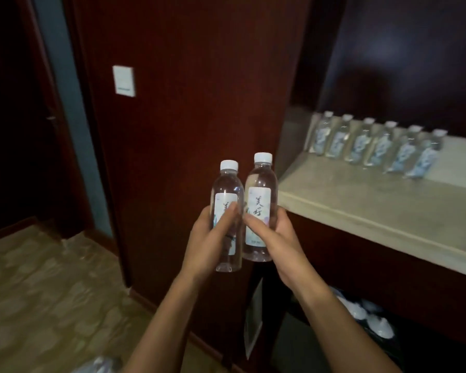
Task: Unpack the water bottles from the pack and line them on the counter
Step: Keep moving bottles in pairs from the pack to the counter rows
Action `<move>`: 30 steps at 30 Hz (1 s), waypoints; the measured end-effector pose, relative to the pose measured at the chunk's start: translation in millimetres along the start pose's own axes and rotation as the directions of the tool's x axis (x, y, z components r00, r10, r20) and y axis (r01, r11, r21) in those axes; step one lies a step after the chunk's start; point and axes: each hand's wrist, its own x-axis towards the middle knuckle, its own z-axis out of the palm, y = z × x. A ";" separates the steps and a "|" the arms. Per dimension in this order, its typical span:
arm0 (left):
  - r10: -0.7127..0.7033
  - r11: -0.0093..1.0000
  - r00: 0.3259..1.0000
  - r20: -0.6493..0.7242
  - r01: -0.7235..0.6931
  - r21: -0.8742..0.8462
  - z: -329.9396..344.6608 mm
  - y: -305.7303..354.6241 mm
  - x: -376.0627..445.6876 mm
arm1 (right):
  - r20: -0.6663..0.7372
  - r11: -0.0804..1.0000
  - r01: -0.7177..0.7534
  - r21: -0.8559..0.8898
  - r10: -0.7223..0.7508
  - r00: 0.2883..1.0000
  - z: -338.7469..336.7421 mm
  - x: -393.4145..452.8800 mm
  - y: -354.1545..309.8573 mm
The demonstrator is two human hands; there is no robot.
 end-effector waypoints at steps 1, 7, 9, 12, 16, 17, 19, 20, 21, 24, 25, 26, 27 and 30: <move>0.012 1.000 1.000 0.029 -0.012 -0.008 23.4 6.5 0.9 | -0.039 1.000 0.029 -0.001 -0.029 0.999 -22.1 -2.4 -11.6; 0.126 0.992 0.973 0.193 -0.119 -0.046 183.8 23.9 9.7 | -0.165 0.985 0.171 -0.027 -0.173 0.971 -179.0 -10.4 -64.5; 0.145 0.989 0.961 0.236 -0.134 -0.061 237.0 21.5 12.1 | -0.208 0.974 0.219 -0.063 -0.228 0.951 -234.1 -13.6 -76.2; 0.147 0.989 0.954 0.263 -0.140 -0.043 304.8 13.9 16.6 | -0.261 0.959 0.250 -0.133 -0.277 0.925 -303.5 -18.9 -88.5; 0.137 0.991 0.936 0.324 -0.131 -0.043 376.4 4.0 25.8 | -0.321 0.956 0.234 -0.179 -0.282 0.904 -374.3 -18.4 -92.0; 0.128 0.992 0.931 0.341 -0.124 -0.036 390.9 2.4 28.4 | -0.331 0.955 0.231 -0.185 -0.282 0.901 -389.4 -17.0 -91.5; 0.109 0.994 0.920 0.377 -0.111 -0.018 416.5 -3.1 36.9 | -0.361 0.955 0.226 -0.193 -0.283 0.889 -416.5 -11.8 -89.1; 0.101 0.994 0.913 0.394 -0.104 -0.012 428.0 -6.1 42.6 | -0.384 0.956 0.221 -0.194 -0.281 0.880 -428.6 -7.4 -87.5; 0.090 0.995 0.907 0.412 -0.095 -0.008 439.3 -10.1 49.9 | -0.407 0.956 0.216 -0.198 -0.281 0.869 -440.3 -2.1 -85.6; 0.062 0.997 0.884 0.463 -0.078 0.014 474.5 -21.8 75.6 | -0.470 0.956 0.181 -0.230 -0.272 0.840 -479.5 21.1 -78.3; 0.052 0.997 0.877 0.477 -0.075 0.028 486.1 -26.0 85.9 | -0.482 0.955 0.171 -0.243 -0.272 0.833 -491.7 29.2 -77.1; 0.044 0.997 0.868 0.494 -0.073 0.039 497.7 -30.3 96.6 | -0.489 0.952 0.164 -0.256 -0.274 0.828 -503.7 37.3 -75.4; 0.041 0.996 0.859 0.511 -0.076 0.048 508.5 -34.8 107.2 | -0.500 0.952 0.152 -0.264 -0.270 0.823 -515.5 45.8 -72.5; 0.032 0.992 0.831 0.556 -0.095 0.086 540.0 -48.3 141.9 | -0.531 0.956 0.118 -0.270 -0.250 0.809 -543.4 73.4 -65.4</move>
